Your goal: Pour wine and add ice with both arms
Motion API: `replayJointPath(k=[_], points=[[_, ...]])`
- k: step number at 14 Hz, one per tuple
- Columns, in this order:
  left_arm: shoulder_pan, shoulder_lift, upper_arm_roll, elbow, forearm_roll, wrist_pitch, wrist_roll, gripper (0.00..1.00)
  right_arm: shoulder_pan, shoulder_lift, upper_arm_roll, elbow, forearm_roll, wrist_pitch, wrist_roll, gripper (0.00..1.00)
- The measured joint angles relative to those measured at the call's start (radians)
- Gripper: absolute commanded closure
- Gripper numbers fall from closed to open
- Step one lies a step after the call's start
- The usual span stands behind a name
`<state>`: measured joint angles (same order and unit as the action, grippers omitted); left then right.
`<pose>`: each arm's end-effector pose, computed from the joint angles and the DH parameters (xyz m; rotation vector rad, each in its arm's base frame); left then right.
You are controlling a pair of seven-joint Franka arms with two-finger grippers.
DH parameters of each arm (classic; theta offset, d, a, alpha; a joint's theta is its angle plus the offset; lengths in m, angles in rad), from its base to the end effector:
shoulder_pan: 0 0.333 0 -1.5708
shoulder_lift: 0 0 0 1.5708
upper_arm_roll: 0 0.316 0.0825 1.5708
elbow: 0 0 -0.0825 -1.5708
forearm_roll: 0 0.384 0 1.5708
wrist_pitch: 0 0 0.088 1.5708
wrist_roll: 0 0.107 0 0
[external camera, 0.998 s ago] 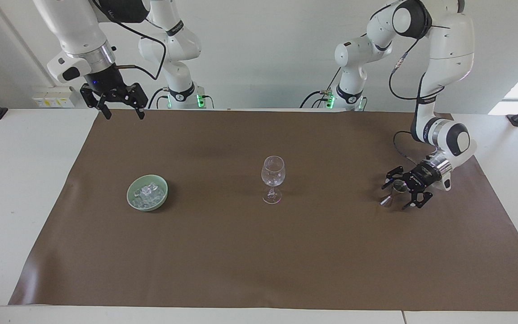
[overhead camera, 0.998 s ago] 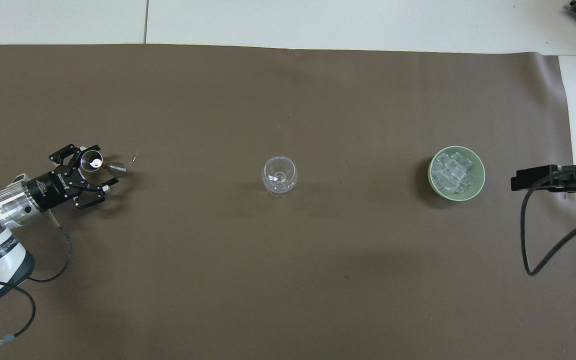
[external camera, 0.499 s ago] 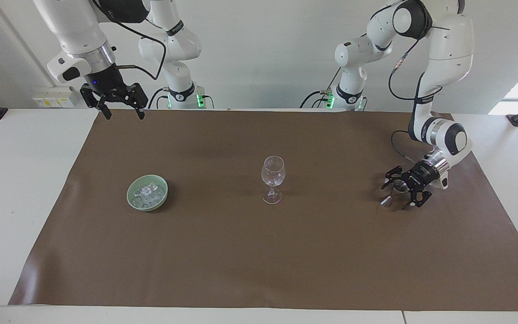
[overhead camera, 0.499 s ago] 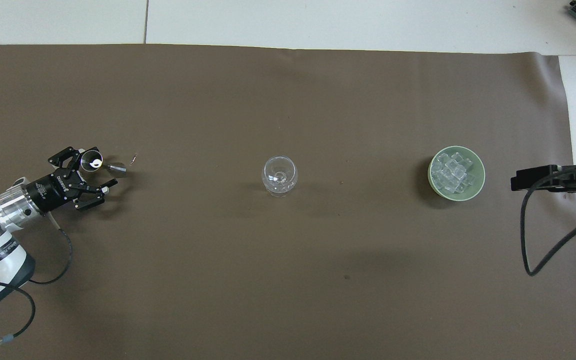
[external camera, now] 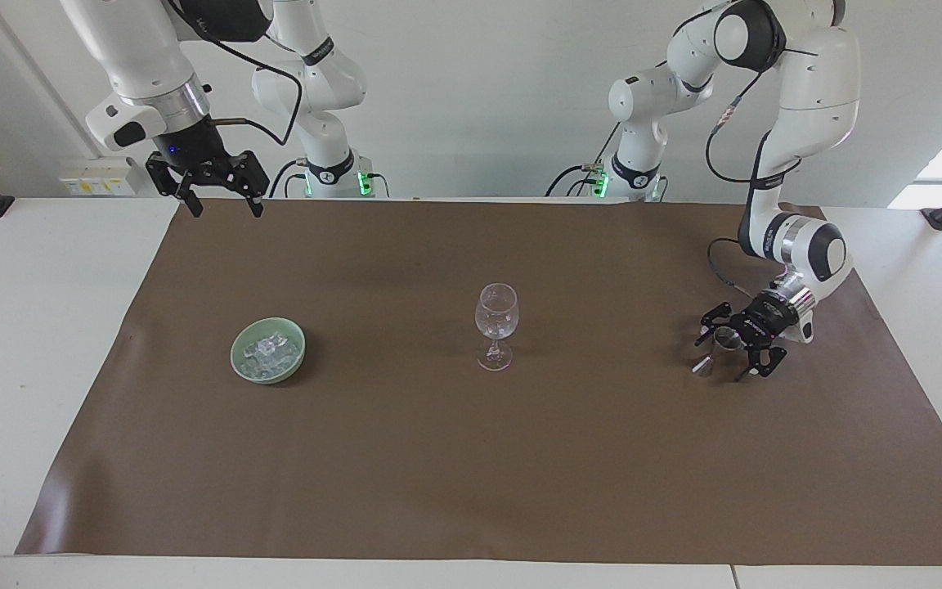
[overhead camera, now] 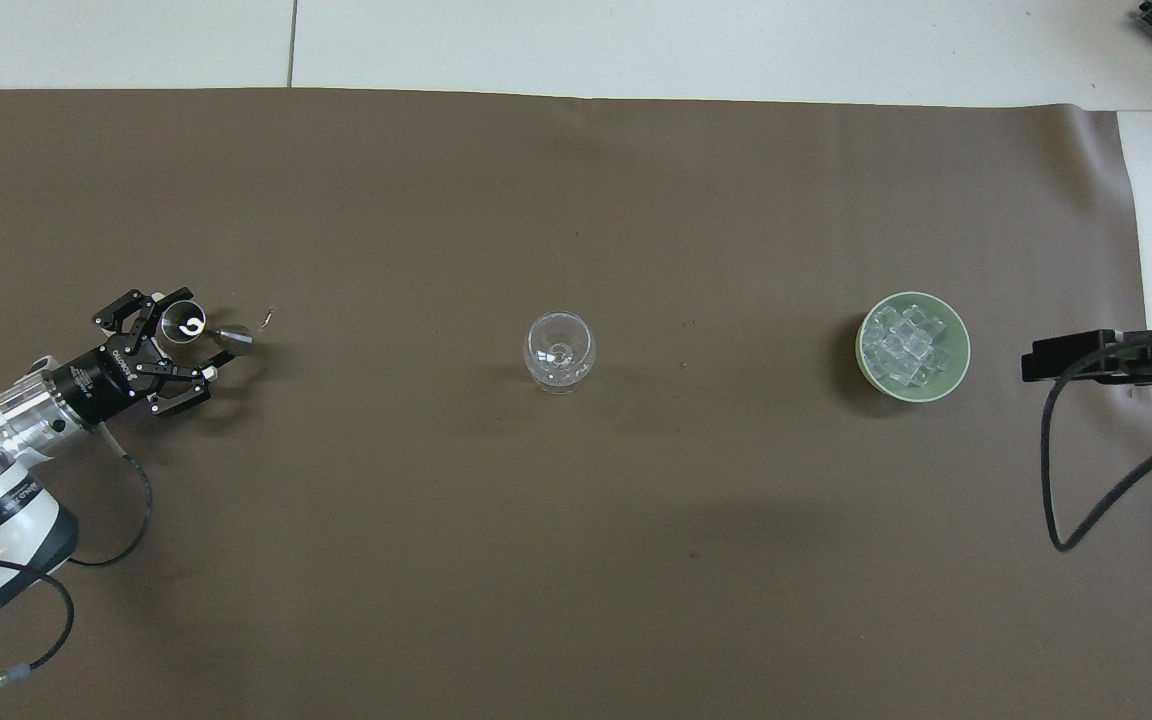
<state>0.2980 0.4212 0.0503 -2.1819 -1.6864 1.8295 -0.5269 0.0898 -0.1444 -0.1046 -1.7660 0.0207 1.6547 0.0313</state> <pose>0.5327 0.1081 0.2072 0.8785 1.5802 -0.7032 0.5155 -0.0093 0.6161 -3.1044 0.0724 -0.0497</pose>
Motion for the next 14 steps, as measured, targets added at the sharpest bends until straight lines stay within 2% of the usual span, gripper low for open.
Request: replayJointPath(k=[10, 11, 14], points=[[-0.001, 0.0, -0.002, -0.016, -0.056, -0.003, 0.01, 0.01, 0.0, 0.0, 0.0, 0.0, 0.0, 0.0, 0.0, 0.0], [-0.002, 0.0, -0.003, -0.017, -0.058, -0.003, 0.01, 0.04, 0.0, 0.0, 0.0, 0.0, 0.0, 0.0, 0.0, 0.0], [-0.002, 0.0, -0.003, -0.02, -0.07, -0.003, 0.012, 0.25, 0.0, 0.0, 0.0, 0.0, 0.0, 0.0, 0.0, 0.0]])
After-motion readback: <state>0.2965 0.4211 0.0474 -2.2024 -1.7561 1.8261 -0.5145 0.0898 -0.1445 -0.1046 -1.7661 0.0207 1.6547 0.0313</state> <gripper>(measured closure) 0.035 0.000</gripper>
